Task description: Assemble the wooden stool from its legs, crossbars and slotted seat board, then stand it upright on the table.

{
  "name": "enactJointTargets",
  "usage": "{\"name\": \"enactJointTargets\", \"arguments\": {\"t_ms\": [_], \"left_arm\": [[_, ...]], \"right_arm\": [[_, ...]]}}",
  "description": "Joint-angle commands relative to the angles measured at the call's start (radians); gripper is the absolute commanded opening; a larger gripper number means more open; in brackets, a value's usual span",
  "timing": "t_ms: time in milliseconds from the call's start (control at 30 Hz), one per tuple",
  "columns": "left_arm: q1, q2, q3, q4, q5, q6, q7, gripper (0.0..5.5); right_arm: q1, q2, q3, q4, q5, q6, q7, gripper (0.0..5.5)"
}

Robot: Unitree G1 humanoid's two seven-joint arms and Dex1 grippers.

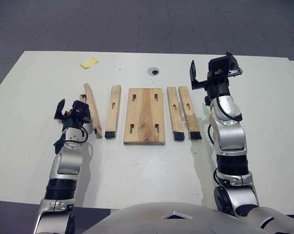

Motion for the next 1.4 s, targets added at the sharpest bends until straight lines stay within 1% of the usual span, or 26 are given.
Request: {"name": "enactJointTargets", "arguments": {"t_ms": [33, 133, 500, 700, 767, 867, 933, 1000, 1067, 1133, 1233, 1400], "left_arm": [[-0.007, 0.024, -0.035, 0.015, 0.036, 0.002, -0.03, 4.99], [-0.024, 0.023, -0.041, 0.009, 0.043, 0.007, -0.037, 5.37], [-0.079, 0.044, -0.126, -0.037, 0.122, -0.004, -0.092, 5.37], [-0.095, 0.06, -0.207, -0.079, 0.206, -0.006, -0.134, 5.37], [-0.1, 0.045, -0.212, -0.093, 0.215, 0.007, -0.141, 5.37], [-0.11, 0.021, -0.179, -0.099, 0.216, 0.03, -0.117, 5.37], [-0.116, -0.002, -0.135, -0.106, 0.193, 0.043, -0.091, 5.37], [-0.124, -0.052, -0.056, -0.148, 0.121, 0.042, -0.07, 5.37], [-0.118, -0.095, 0.0, -0.203, 0.029, 0.026, -0.089, 5.37], [-0.061, -0.15, 0.037, -0.294, -0.109, 0.041, -0.161, 5.37], [0.064, -0.189, 0.039, -0.408, -0.222, 0.094, -0.226, 5.37], [0.166, -0.28, 0.075, -0.475, -0.324, 0.242, -0.206, 5.37]], "right_arm": [[-0.011, 0.0, -0.002, -0.002, 0.0, 0.004, -0.001, 5.4], [-0.009, 0.0, 0.0, -0.003, -0.001, 0.006, 0.0, 5.4], [-0.014, 0.008, 0.005, 0.009, -0.003, 0.004, -0.007, 5.4], [-0.013, 0.009, 0.003, 0.011, -0.001, 0.003, -0.009, 5.4], [-0.014, 0.009, 0.004, 0.012, -0.001, 0.003, -0.008, 5.4], [-0.021, 0.01, 0.006, 0.01, 0.001, 0.006, -0.004, 5.4], [-0.026, 0.009, 0.007, 0.012, 0.003, 0.005, 0.002, 5.4], [-0.024, 0.004, 0.008, 0.013, 0.002, 0.005, 0.007, 5.4], [-0.016, 0.001, 0.005, 0.008, 0.0, 0.007, 0.008, 5.4], [-0.005, -0.003, 0.003, 0.002, 0.0, 0.01, 0.012, 5.4], [0.011, -0.009, 0.004, -0.006, -0.003, 0.013, 0.018, 5.4], [0.029, -0.006, 0.008, -0.018, -0.003, 0.018, 0.019, 5.4]]}}
